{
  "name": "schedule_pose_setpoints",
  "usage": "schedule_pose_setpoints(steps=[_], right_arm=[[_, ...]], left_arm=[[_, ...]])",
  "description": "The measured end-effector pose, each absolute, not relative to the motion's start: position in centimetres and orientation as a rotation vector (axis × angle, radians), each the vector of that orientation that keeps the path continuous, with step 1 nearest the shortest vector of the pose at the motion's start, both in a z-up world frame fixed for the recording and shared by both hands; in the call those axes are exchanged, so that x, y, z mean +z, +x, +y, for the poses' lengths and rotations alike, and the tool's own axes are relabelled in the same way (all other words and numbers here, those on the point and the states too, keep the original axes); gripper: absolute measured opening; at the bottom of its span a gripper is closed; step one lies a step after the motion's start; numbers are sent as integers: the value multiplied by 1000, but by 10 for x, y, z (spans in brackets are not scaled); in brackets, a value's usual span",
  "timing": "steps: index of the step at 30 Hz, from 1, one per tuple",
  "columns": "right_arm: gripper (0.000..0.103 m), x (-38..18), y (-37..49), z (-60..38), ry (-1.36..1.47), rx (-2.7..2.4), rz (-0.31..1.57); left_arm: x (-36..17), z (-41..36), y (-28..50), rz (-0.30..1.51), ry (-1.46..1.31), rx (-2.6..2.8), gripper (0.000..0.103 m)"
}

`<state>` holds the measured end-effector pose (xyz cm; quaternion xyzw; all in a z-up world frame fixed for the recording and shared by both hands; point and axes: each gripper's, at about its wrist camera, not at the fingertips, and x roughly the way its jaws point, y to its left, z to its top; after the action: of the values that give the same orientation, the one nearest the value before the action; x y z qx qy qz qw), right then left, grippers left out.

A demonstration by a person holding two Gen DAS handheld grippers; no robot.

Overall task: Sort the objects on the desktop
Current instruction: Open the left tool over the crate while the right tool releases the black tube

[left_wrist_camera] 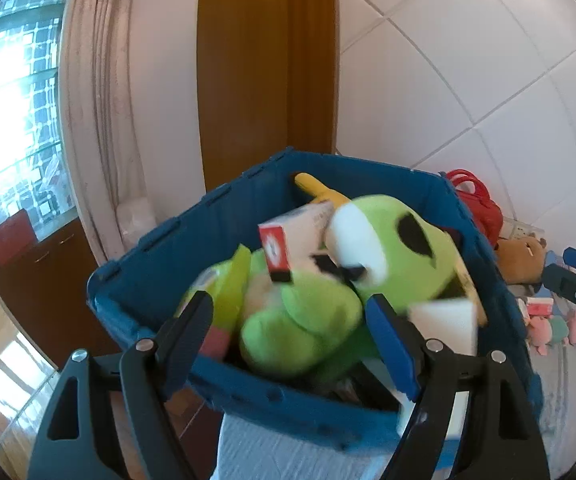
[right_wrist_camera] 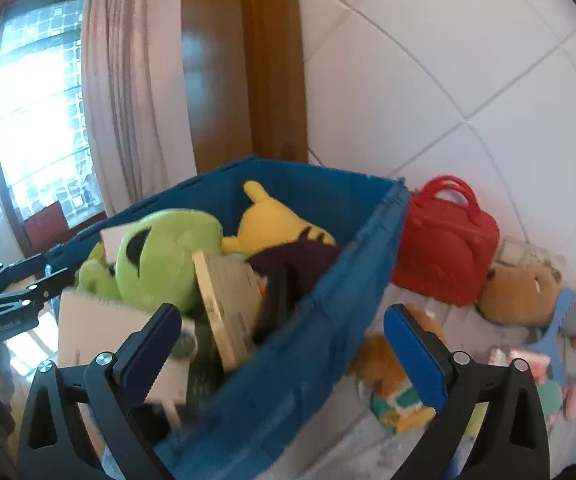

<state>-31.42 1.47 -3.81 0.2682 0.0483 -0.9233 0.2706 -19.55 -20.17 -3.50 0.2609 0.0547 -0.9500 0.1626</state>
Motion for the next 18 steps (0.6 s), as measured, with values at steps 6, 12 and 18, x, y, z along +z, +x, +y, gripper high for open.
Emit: schedule_pose_setpoints(steps=[6,12,18], right_arm=[[103,-54,-286,60,761,-2511,84],[103,-60,-260,126,775,-2548,71],[103,-64,-231,212,781,-2606,68]], left_arm=[[-34,-158,-172,142,748,-2750,79],[-42,-99,-158,142,778,-2774,79],[-53,-39,-145,127,819,-2770,79]])
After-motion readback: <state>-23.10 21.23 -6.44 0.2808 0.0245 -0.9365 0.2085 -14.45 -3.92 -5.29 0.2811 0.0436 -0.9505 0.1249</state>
